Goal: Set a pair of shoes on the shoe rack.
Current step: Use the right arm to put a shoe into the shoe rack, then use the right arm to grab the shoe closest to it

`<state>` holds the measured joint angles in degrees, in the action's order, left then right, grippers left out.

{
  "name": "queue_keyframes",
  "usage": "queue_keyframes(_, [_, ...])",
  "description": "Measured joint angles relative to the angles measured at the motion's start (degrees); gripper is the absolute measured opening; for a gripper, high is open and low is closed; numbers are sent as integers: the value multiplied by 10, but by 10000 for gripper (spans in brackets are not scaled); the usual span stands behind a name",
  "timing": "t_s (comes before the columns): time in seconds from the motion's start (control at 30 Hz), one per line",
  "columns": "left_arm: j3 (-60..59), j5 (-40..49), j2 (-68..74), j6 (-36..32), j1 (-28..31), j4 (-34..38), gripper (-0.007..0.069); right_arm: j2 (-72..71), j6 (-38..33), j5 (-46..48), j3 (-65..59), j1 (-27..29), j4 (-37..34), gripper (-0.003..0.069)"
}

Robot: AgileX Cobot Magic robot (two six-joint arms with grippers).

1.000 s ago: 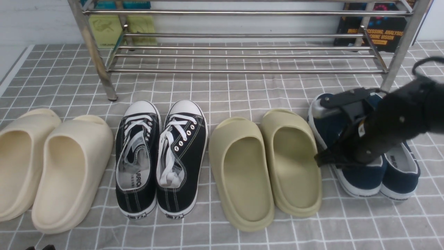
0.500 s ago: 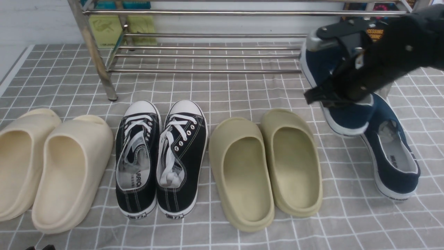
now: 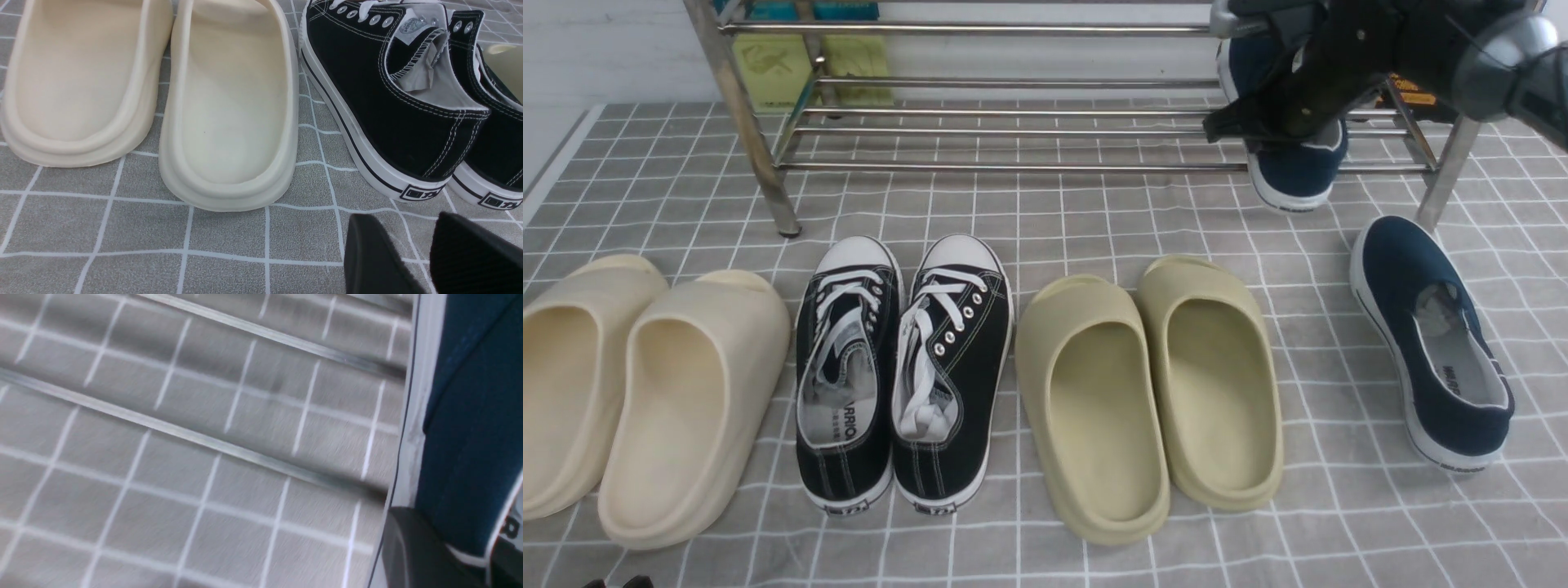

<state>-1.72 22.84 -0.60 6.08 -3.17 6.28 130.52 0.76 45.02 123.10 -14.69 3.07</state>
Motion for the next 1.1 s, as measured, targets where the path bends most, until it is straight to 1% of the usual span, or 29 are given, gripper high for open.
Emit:
queue_keyframes(0.07, [0,0,0,-1,0,0,238,21,-17,11,27,1,1,69])
queue_keyframes(0.1, [0,0,0,-1,0,0,238,29,-24,18,38,1,1,93])
queue_keyframes(0.13, [0,0,0,-1,0,0,238,29,-24,18,38,1,1,93])
queue_keyframes(0.17, [0,0,0,-1,0,0,238,37,-32,22,49,0,3,162])
queue_keyframes(0.2, [0,0,0,-1,0,0,238,37,-36,22,54,0,4,213])
queue_keyframes(0.23, [0,0,0,-1,0,0,238,37,-36,22,55,0,4,225])
queue_keyframes(0.33, [0,0,0,-1,0,0,238,22,-39,70,64,0,4,431])
queue_keyframes(0.37, [0,0,0,-1,0,0,238,19,-39,78,64,0,4,452])
queue_keyframes(0.4, [0,0,0,-1,0,0,238,6,-39,107,64,0,4,521])
queue_keyframes(0.47, [0,0,0,-1,0,0,238,-16,-39,149,64,0,3,599])
queue_keyframes(0.53, [0,0,0,-1,0,0,238,-38,-40,185,65,1,-2,640])
queue_keyframes(0.57, [0,0,0,-1,0,0,238,-56,-40,212,67,6,-11,653])
queue_keyframes(0.6, [0,0,0,-1,0,0,238,-56,-40,216,68,7,-13,654])
queue_keyframes(0.63, [0,0,0,-1,0,0,238,-72,-39,243,69,17,-26,655])
queue_keyframes(0.77, [0,0,0,-1,0,0,238,-98,-34,255,40,40,-54,632])
queue_keyframes(0.8, [0,0,0,-1,0,0,238,-118,-27,255,-11,55,-63,612])
queue_keyframes(0.87, [0,0,0,-1,0,0,238,-130,-22,255,-48,61,-63,603])
queue_keyframes(0.9, [0,0,0,-1,0,0,238,-158,-13,256,-137,70,-60,592])
queue_keyframes(0.97, [0,0,0,-1,0,0,238,-191,-5,242,-225,73,-52,589])
queue_keyframes(1.0, [0,0,0,-1,0,0,238,-195,-3,242,-225,73,-51,589])
queue_keyframes(1.03, [0,0,0,-1,0,0,238,-227,10,214,-291,73,-43,588])
queue_keyframes(1.1, [0,0,0,-1,0,0,238,-278,31,155,-371,73,-40,588])
